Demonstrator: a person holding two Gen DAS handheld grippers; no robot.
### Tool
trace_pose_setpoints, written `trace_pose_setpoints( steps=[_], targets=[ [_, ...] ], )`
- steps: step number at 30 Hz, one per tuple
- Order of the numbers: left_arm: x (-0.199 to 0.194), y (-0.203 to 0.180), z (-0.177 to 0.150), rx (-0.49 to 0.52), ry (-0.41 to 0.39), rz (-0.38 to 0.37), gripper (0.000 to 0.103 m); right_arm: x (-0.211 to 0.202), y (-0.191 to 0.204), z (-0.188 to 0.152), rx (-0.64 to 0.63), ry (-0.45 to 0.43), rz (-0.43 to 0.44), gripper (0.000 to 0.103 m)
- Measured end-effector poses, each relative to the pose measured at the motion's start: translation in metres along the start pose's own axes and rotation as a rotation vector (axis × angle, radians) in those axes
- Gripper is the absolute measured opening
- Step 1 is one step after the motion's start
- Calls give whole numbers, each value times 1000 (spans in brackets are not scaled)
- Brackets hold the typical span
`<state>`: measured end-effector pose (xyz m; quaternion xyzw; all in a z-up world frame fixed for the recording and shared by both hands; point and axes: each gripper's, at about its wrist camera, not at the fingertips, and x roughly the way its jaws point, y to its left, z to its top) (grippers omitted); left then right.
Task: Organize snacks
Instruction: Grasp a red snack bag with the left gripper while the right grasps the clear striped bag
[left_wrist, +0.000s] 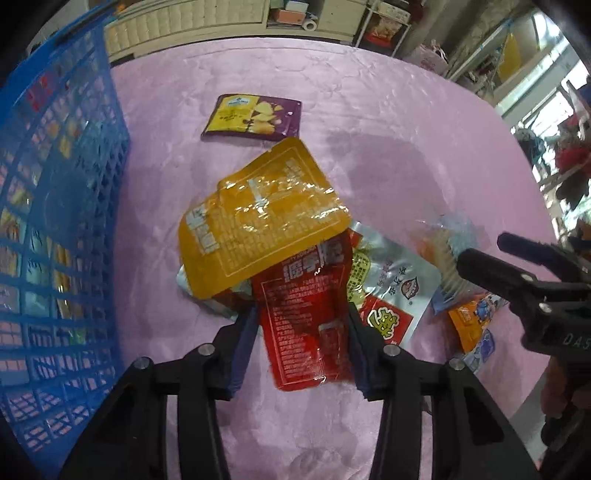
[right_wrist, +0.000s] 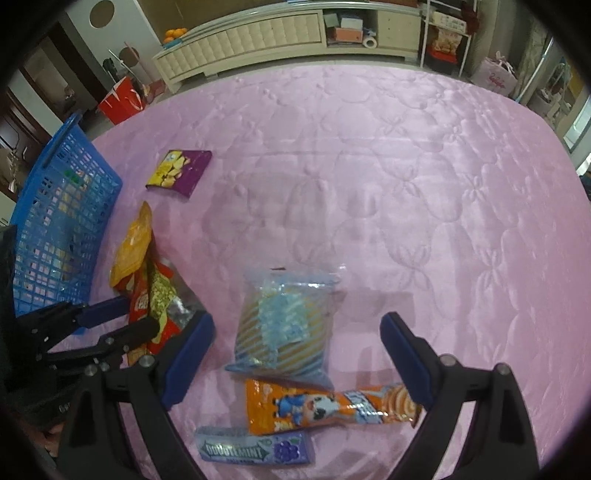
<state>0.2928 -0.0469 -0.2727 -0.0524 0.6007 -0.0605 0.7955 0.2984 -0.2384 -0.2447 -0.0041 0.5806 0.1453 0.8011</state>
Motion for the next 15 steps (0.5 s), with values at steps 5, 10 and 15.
trace_pose_setpoints(
  steps=[5,10,15],
  targets=[
    [-2,-2,3,3,-11,-12,40,20,6,0,-16,54,-11,82],
    [-7,4,-7,12,-20,-2,36,16,8,-1,-38,31,-10,58],
    [-25,0,-7,24,-53,-29,8,1,2,-11,-36,6,-24,57]
  ],
)
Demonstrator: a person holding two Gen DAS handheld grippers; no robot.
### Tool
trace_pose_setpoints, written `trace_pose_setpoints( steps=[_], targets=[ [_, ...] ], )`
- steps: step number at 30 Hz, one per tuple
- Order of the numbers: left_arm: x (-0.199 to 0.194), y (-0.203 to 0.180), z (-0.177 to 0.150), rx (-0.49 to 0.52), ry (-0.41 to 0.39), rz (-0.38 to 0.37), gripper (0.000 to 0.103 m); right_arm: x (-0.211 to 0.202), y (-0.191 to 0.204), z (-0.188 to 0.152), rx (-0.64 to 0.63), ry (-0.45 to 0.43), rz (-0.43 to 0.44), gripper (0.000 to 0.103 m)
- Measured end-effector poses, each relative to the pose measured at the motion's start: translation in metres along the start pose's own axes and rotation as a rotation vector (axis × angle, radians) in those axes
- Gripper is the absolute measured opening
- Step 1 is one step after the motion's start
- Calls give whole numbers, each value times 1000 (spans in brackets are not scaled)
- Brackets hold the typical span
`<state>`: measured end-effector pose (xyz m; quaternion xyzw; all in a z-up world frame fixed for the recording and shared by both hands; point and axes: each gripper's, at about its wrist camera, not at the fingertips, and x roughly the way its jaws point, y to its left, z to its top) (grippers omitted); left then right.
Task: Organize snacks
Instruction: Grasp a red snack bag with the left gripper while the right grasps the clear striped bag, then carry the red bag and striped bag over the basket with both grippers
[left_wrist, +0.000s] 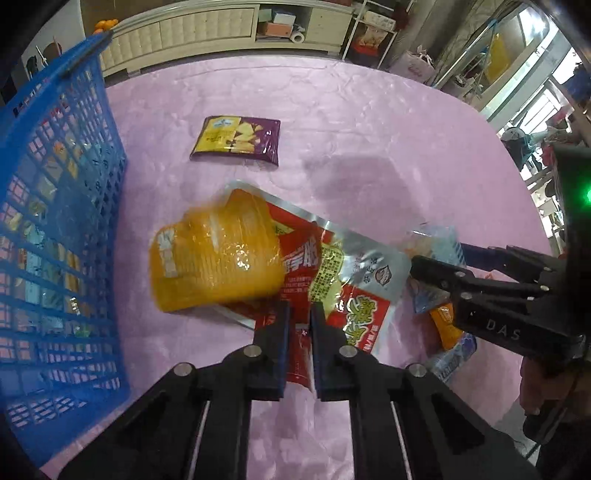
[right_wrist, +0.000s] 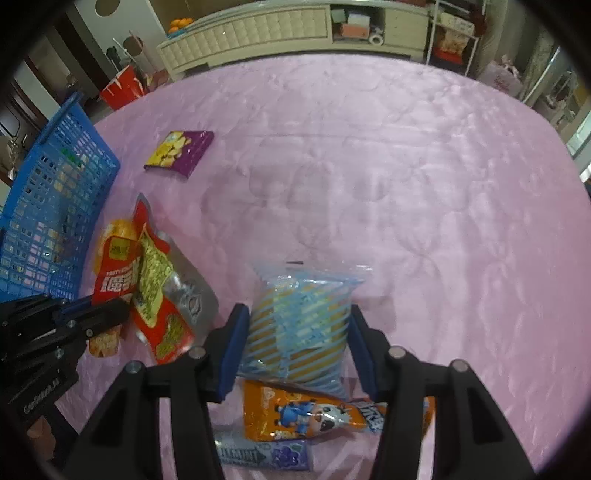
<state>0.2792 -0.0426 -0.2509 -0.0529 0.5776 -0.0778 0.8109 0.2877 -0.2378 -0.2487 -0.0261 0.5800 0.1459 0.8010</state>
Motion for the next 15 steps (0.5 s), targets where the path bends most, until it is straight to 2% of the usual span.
trace_pose_setpoints(
  steps=[8,12,15],
  targets=[
    [-31,0,-27,-2,-28,-28,4,-54,6,-24,-26,-62,1,57],
    [-52,-22,-35,7,-60,-37,4,-80,14,-33,-31,-103,-2,57],
    [-74,-24,-44,7,-91,-46,4,-101,20,-35,-29,-142,-3,57]
  ],
)
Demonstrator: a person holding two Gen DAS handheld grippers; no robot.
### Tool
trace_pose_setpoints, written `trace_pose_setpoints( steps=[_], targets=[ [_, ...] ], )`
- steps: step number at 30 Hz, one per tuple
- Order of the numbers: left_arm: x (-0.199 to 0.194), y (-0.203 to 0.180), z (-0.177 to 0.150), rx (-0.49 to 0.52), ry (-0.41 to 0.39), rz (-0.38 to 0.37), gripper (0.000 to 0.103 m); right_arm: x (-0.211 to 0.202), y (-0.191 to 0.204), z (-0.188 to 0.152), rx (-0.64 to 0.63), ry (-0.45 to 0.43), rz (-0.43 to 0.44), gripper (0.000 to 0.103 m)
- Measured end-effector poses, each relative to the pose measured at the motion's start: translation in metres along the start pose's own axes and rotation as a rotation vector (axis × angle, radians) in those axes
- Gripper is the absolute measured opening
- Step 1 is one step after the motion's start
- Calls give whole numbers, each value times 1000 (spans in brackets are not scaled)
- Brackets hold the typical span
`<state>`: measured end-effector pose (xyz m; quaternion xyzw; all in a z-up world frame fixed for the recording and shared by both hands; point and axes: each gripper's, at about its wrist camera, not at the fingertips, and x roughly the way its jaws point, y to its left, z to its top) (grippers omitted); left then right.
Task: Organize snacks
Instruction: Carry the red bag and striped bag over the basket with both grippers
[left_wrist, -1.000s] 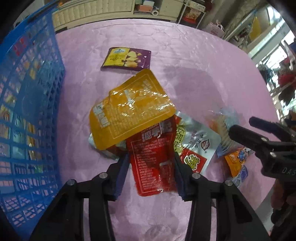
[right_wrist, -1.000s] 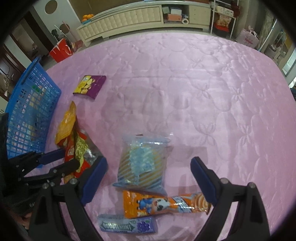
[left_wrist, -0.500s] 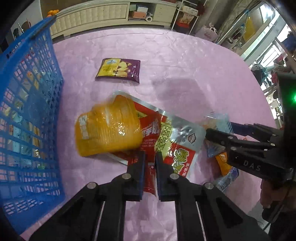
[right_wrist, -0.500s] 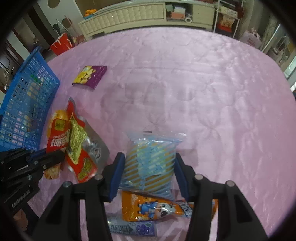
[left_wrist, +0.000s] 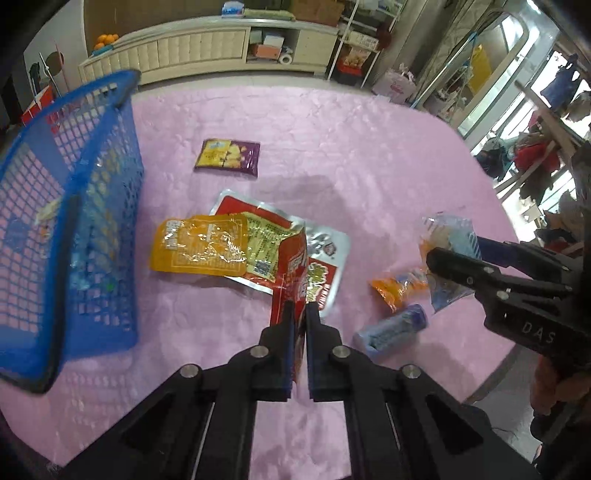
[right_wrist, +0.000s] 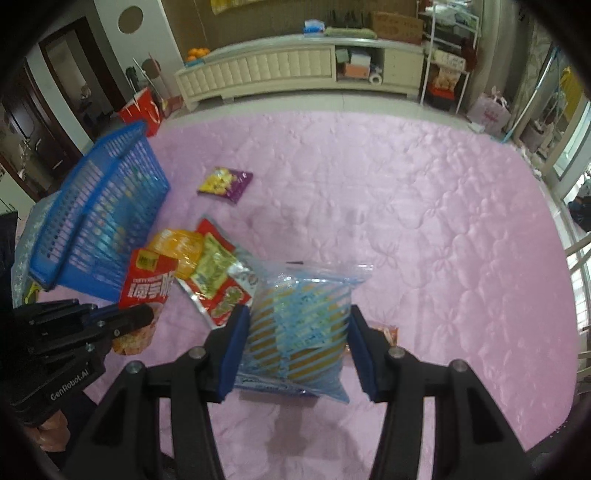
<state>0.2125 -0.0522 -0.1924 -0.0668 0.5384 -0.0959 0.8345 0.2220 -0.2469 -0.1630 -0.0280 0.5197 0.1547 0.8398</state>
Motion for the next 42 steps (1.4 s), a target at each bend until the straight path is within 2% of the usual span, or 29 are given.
trace_pose_setpoints(
  steps=[8,19,30,37,42],
  targets=[
    [-69,-3,-5,-21,-99,-15,4,-55,37,6,-41,-79,1,57],
    [-140,30,-9,-8,-220,-7,4,-94,103,17,-108,-159,34,57],
    [-185,100,-2,-31,-259,44,4,-80,177,47,-170,-182,102,57],
    [-184,137,7,-52,-250,68,4,-53,218,69,-242,-153,130,57],
    [-169,160,19,-76,-231,75,4,-29,231,82,-265,-127,150,57]
  ],
)
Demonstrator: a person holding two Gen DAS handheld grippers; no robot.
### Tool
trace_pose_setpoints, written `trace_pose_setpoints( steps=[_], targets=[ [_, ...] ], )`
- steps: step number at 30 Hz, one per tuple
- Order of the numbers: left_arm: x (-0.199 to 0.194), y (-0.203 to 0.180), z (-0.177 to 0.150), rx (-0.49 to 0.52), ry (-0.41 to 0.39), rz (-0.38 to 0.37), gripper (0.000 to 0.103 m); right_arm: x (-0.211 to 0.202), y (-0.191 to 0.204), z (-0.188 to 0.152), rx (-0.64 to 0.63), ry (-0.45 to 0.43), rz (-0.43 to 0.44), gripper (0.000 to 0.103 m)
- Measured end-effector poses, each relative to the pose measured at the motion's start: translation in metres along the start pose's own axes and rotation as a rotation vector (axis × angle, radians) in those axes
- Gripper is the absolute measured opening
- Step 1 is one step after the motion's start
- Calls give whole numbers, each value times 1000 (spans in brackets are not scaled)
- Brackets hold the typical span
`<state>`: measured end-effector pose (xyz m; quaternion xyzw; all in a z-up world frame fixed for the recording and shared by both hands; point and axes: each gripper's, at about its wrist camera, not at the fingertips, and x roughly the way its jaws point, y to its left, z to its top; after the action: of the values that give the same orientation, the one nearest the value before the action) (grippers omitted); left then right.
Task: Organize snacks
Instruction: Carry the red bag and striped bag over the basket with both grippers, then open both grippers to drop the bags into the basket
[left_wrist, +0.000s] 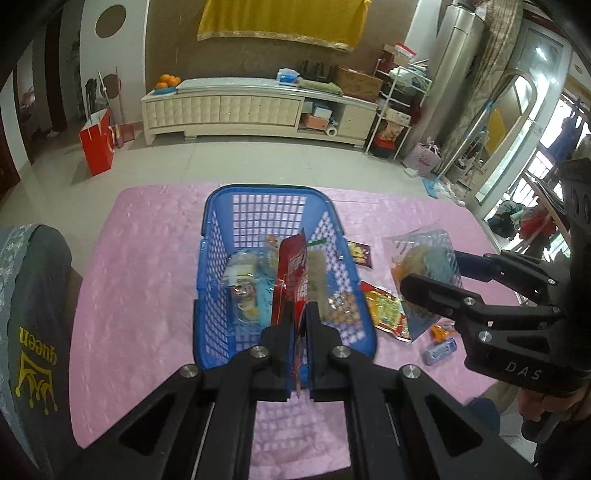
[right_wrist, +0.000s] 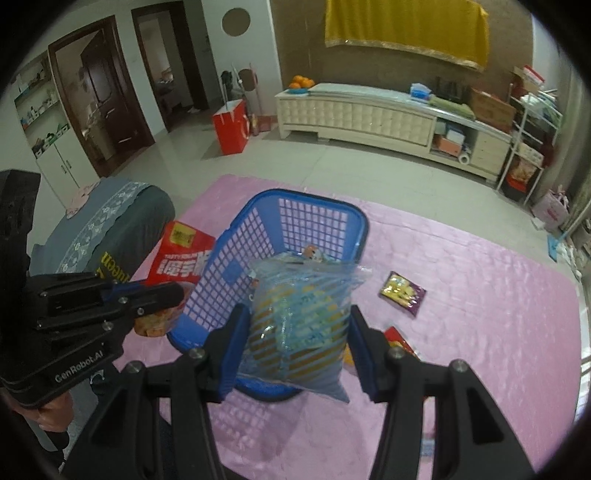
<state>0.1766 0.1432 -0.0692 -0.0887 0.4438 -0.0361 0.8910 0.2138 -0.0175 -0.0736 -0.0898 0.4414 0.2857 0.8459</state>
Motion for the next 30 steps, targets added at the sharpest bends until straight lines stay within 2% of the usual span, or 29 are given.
trace_pose_setpoints(
  steps=[11,16,20,22,24,25,26,28,30],
  targets=[
    [54,32,17,-11,59,3,4,70,1,13,-12,96,33,57],
    [75,41,27,2,85,-14,4,89,-3,21,-10,109,58,57],
    [86,43,31,17,91,-15,4,95,-2,22,-39,104,31,57],
    [90,46,32,11,89,-20,4,98,-1,23,-43,110,54,57],
    [91,46,32,30,82,-12,10,99,-1,24,-44,115,75,58],
    [91,45,32,37,73,2,30,99,-3,24,-45,114,73,60],
    [89,46,32,39,59,25,38,100,-4,23,-45,114,69,62],
    [89,51,32,37,55,31,40,99,-8,24,-38,105,59,78],
    [89,56,31,20,65,25,44,93,-11,23,-26,80,61,87]
  ],
)
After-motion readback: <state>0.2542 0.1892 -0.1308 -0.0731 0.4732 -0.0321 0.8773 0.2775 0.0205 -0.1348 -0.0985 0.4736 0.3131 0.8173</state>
